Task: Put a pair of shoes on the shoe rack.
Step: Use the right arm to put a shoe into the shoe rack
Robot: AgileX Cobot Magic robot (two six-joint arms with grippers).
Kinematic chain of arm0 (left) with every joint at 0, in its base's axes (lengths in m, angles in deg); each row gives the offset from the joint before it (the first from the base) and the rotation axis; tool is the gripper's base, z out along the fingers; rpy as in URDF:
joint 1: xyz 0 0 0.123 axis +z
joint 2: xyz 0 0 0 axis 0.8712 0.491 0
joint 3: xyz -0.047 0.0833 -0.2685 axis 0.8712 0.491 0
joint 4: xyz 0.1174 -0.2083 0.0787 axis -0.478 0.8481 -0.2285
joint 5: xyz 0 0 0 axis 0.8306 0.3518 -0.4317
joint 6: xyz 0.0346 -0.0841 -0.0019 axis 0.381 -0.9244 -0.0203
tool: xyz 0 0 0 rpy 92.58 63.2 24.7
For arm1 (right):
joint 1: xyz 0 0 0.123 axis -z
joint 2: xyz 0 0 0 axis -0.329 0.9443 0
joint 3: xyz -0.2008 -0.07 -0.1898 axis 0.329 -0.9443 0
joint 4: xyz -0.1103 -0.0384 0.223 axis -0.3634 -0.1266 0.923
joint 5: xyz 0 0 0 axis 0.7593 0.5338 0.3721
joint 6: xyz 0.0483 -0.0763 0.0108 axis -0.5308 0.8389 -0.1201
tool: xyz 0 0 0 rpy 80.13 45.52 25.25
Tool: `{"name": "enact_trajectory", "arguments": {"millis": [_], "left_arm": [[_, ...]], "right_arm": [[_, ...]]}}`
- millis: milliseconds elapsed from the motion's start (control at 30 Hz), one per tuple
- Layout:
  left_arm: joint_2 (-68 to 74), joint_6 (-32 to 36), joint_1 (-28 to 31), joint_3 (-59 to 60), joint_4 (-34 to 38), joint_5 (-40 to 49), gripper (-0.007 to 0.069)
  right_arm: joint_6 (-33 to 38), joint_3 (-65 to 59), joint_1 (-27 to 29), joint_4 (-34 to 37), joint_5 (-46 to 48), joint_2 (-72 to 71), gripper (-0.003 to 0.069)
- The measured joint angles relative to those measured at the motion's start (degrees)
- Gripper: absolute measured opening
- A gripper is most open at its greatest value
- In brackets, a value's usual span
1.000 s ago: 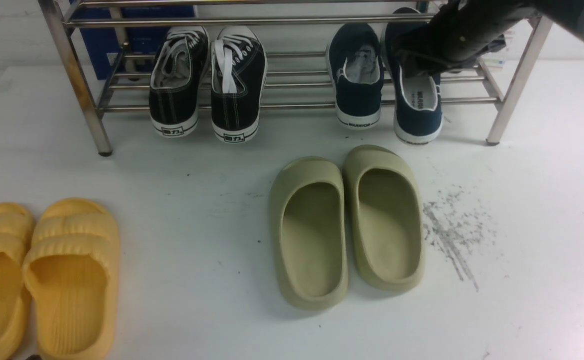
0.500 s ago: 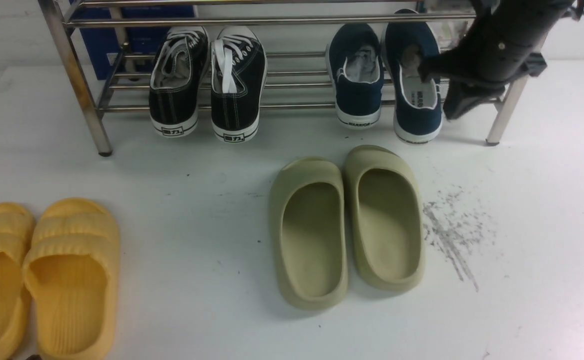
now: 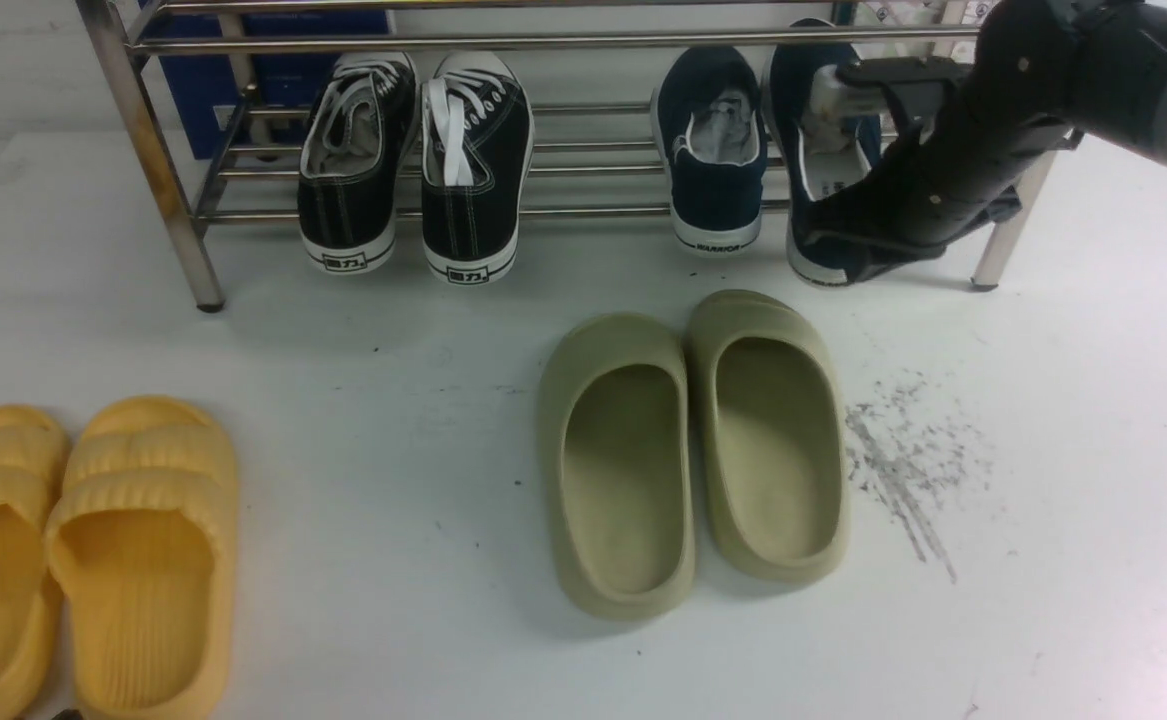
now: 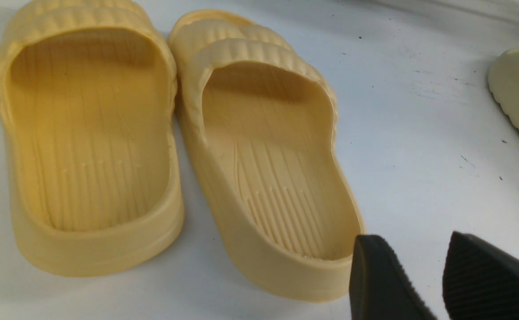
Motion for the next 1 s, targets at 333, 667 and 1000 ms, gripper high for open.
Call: {"name": "enact_trajectory", "arguments": {"millis": [333, 667, 1000], "left_arm": [[0.0, 0.0, 0.0, 0.0, 0.0, 0.0, 0.0238], [0.0, 0.0, 0.0, 0.0, 0.0, 0.0, 0.0238], [0.0, 0.0, 0.0, 0.0, 0.0, 0.0, 0.0238]], "right_arm": [[-0.1, 2.4, -0.1, -4.8, -5.5, 0.1, -0.0003], [-2.6, 2.9, -0.1, -7.6, -8.3, 0.2, 0.0000], [-2.5, 2.9, -0.1, -6.4, 6.9, -5.0, 0.0001]]}}
